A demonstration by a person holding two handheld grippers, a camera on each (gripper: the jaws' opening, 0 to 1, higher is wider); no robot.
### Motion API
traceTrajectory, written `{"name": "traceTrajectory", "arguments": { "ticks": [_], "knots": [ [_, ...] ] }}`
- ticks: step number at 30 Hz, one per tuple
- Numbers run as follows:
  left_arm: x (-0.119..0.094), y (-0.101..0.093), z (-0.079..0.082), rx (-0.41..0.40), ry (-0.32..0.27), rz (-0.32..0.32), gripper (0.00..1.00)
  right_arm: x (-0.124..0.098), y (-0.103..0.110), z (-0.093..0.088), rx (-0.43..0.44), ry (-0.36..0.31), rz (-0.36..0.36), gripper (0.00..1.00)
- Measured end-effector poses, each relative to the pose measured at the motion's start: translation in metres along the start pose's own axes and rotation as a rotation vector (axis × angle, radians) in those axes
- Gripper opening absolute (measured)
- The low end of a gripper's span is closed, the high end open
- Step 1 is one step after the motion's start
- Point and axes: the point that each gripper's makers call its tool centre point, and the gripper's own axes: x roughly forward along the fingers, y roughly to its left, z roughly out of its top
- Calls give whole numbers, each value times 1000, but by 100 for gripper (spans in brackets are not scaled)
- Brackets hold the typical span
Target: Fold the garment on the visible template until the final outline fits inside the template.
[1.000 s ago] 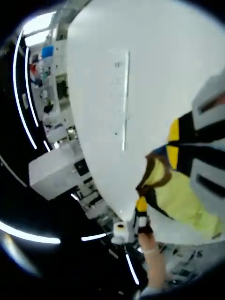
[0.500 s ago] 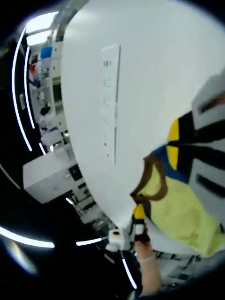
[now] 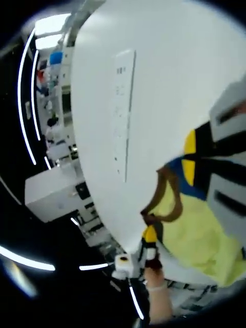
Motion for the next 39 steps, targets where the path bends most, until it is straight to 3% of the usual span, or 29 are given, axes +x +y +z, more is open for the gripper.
{"name": "traceTrajectory", "arguments": {
  "ticks": [6,9,11,15,20,23,26,30,33,39],
  "knots": [
    [-3,-4,7,66,-22,-19,0,-12,6,4,-10,-34,22,1],
    [-11,-7,15,73,-52,-24,1,-23,11,6,-13,-43,33,9],
    [-14,-10,19,80,-67,-42,4,-30,15,8,-13,-54,56,20],
    [-24,-26,22,95,-75,-65,24,-39,28,9,-17,-55,93,39],
    [-41,-40,37,105,-136,-81,41,-54,48,8,-17,-53,129,62],
    [-50,-35,43,98,-156,-79,56,-64,60,4,-41,-41,131,76],
    [-64,-44,47,89,-170,-91,71,-74,68,1,-55,-24,141,89],
    [-82,-64,48,96,-180,-122,89,-87,82,-7,-57,-1,166,100],
    [-95,-74,51,90,-202,-156,99,-97,85,-14,-90,26,153,100],
    [-121,-93,49,98,-215,-179,99,-116,98,-16,-76,8,142,100]
  ]
}}
